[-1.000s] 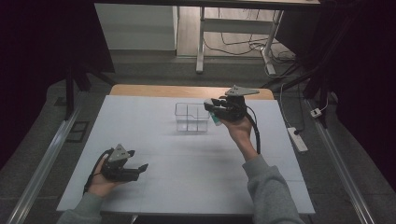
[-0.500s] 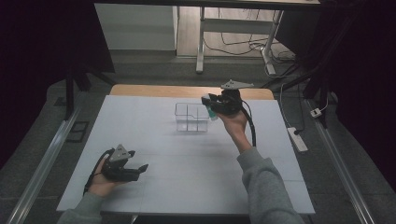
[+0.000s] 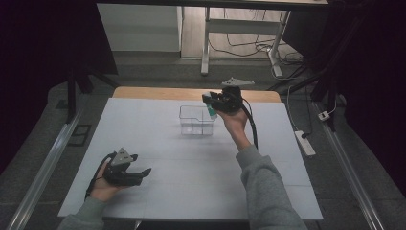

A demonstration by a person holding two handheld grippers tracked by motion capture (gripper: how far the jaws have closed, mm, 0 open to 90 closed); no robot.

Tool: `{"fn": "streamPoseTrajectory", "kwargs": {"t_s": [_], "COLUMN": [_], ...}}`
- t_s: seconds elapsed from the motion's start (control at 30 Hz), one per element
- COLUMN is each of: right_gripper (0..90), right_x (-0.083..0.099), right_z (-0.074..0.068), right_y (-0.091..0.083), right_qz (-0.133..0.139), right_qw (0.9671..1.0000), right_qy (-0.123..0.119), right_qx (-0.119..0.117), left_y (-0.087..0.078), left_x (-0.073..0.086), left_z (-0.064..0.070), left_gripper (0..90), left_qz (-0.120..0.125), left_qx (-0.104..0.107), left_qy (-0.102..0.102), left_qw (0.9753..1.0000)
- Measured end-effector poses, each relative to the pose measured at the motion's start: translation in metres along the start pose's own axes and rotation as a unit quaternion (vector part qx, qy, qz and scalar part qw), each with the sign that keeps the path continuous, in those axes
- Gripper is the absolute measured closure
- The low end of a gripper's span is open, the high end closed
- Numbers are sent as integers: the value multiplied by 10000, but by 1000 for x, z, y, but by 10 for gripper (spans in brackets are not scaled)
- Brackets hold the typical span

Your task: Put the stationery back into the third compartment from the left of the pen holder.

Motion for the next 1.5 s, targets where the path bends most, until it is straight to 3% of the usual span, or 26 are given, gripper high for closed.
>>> {"fn": "streamPoseTrajectory", "kwargs": {"t_s": [0.23,0.47,0.77,0.87,1.1,1.5], "right_gripper": [645,644,608,523,454,440], "right_x": [3,12,21,20,18,32], "right_z": [6,11,16,17,14,11], "right_y": [13,23,25,21,9,-15], "right_qz": [12,-103,-248,-250,-338,-474], "right_qw": [10000,9999,9996,9996,9994,9989], "right_qy": [38,83,117,85,19,-55], "right_qx": [81,-3,-13,72,22,-1], "left_y": [0,-1,0,0,-1,-1], "left_x": [0,0,1,1,1,1], "left_z": [-1,-2,-2,-2,-1,-4], "left_gripper": [235,234,234,234,234,234], "left_qz": [-4,57,5,14,16,33], "left_qx": [14,89,76,92,88,93], "left_qy": [22,-39,-24,-31,-26,-58], "left_qw": [10000,9999,10000,10000,10000,9999]}}
Point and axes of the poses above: each handheld gripper's, and its own axes: y roughly forward along the jaws, x roughly out of its underside, z roughly to its right, the point moved 4 cm from there along y, roughly forward along the jaws, and after that the axes turned 5 degrees about -x, right-handed, at the moved point
